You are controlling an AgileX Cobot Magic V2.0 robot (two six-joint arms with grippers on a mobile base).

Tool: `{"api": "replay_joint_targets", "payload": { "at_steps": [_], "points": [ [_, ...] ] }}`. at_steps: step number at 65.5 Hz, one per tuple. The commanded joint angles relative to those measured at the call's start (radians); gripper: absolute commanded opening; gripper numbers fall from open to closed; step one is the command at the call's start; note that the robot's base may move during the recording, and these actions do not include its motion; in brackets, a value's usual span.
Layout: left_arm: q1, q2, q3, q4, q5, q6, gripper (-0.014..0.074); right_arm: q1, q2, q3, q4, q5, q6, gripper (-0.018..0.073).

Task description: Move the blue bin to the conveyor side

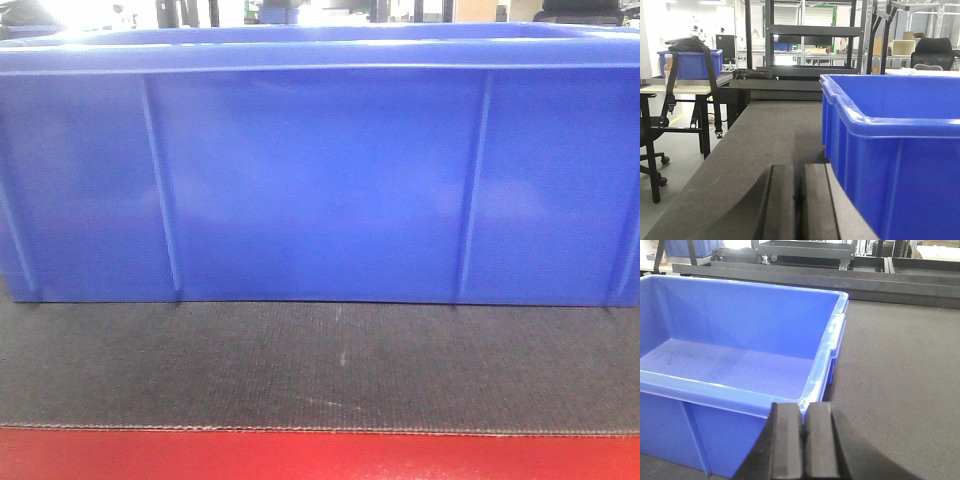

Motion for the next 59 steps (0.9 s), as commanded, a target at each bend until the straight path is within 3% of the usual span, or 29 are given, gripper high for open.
{"api": "replay_joint_targets", "payload": {
  "at_steps": [1, 22, 30, 40, 49, 59],
  "points": [
    [-0.005, -0.004, -0.002, 0.004, -0.018, 0.000, -0.0006, -0.004, -0.007, 0.003, -0.005, -0.025, -0.003, -0.0079],
    [-0.005, -0.004, -0.002, 0.004, -0.018, 0.000, -0.0006, -0.004, -0.007, 0.003, -0.009, -0.026, -0.003, -0.0079],
    [-0.005, -0.004, -0.002, 0.004, -0.018, 0.000, -0.0006, -0.009, -0.007, 0.005, 0.076, -0.051, -0.049, -0.0079],
    [-0.005, -0.004, -0.002, 0.004, -0.018, 0.000, -0.0006, -0.097, -0.020, 0.067, 0.171, -0.171, -0.215, -0.0079],
    [-0.005, -0.004, -0.002, 0.004, -0.018, 0.000, -0.0006, -0.209, -0.103, 0.213, 0.223, -0.313, -0.223, -0.0079],
    [-0.005, -0.004, -0.002, 0.004, -0.018, 0.000, -0.0006, -0.257, -0.220, 0.383, 0.261, -0.399, -0.223, -0.0079]
  ]
}}
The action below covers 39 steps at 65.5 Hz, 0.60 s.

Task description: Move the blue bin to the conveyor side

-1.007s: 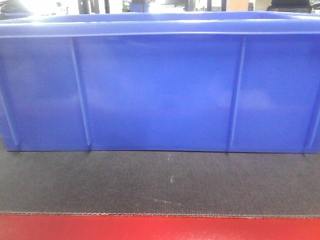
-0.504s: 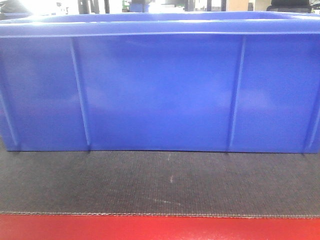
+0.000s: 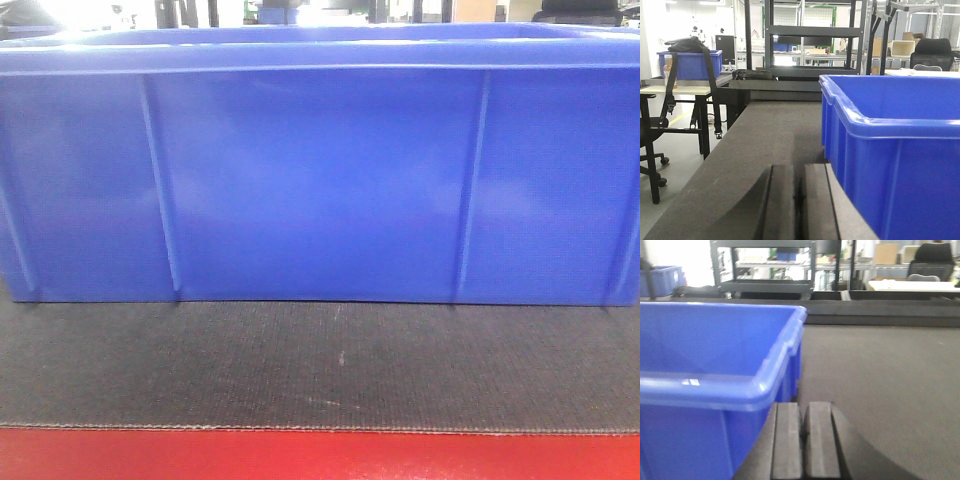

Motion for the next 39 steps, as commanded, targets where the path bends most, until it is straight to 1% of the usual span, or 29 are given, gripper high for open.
{"api": "replay_joint_targets", "payload": {
  "at_steps": [1, 7, 10, 12, 13, 14, 39],
  "points": [
    [-0.005, -0.004, -0.002, 0.004, -0.016, 0.000, -0.0006, -0.021, -0.069, 0.084, 0.019, -0.076, -0.014, -0.0079],
    [-0.005, -0.004, -0.002, 0.004, -0.016, 0.000, -0.0006, -0.023, -0.137, 0.154, 0.022, -0.095, -0.014, -0.0079],
    [-0.005, -0.004, -0.002, 0.004, -0.016, 0.000, -0.0006, -0.023, -0.170, 0.157, 0.030, -0.112, -0.014, -0.0079],
    [-0.005, -0.004, -0.002, 0.004, -0.016, 0.000, -0.0006, -0.023, -0.172, 0.157, 0.034, -0.106, -0.014, -0.0079],
    [-0.005, -0.004, -0.002, 0.004, -0.016, 0.000, -0.0006, -0.025, -0.172, 0.157, 0.035, -0.065, -0.014, -0.0079],
    [-0.005, -0.004, -0.002, 0.004, -0.016, 0.000, -0.0006, -0.025, -0.172, 0.157, 0.035, -0.057, -0.014, -0.0079],
    [-0.005, -0.004, -0.002, 0.004, -0.016, 0.000, -0.0006, -0.026, -0.172, 0.157, 0.031, -0.060, -0.014, -0.0079]
  ]
}}
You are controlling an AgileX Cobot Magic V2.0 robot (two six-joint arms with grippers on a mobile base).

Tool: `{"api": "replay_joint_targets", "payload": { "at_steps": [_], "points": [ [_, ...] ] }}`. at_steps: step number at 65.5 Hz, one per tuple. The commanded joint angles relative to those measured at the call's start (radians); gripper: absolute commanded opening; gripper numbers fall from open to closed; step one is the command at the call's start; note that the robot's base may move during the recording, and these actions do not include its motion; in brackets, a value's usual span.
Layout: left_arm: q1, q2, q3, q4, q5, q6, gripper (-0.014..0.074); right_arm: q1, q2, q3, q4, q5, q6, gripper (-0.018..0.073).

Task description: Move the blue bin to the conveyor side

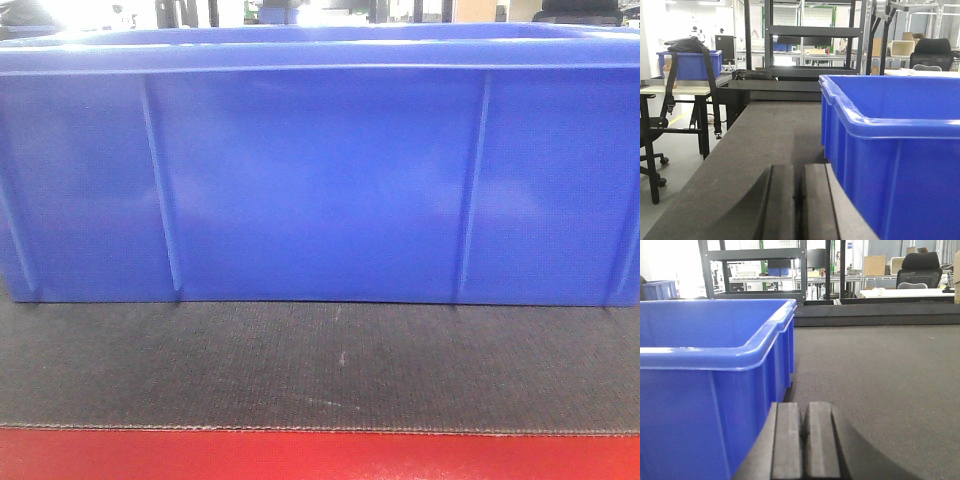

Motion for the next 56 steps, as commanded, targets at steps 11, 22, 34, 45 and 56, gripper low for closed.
{"api": "replay_joint_targets", "payload": {
  "at_steps": [11, 22, 34, 45, 56],
  "points": [
    [-0.005, -0.004, -0.002, 0.004, -0.016, 0.000, -0.0006, -0.006, -0.007, 0.000, 0.003, -0.021, -0.008, -0.0079],
    [-0.005, -0.004, -0.002, 0.004, -0.016, 0.000, -0.0006, -0.006, -0.007, 0.000, 0.003, -0.021, -0.008, -0.0079],
    [-0.005, -0.004, -0.002, 0.004, -0.016, 0.000, -0.0006, -0.006, -0.007, 0.000, 0.003, -0.021, -0.008, -0.0079],
    [-0.005, -0.004, -0.002, 0.004, -0.016, 0.000, -0.0006, -0.006, -0.007, 0.000, 0.003, -0.021, -0.008, -0.0079],
    [-0.005, -0.004, -0.002, 0.004, -0.016, 0.000, -0.0006, -0.006, -0.007, 0.000, 0.003, -0.021, -0.008, -0.0079]
  ]
}}
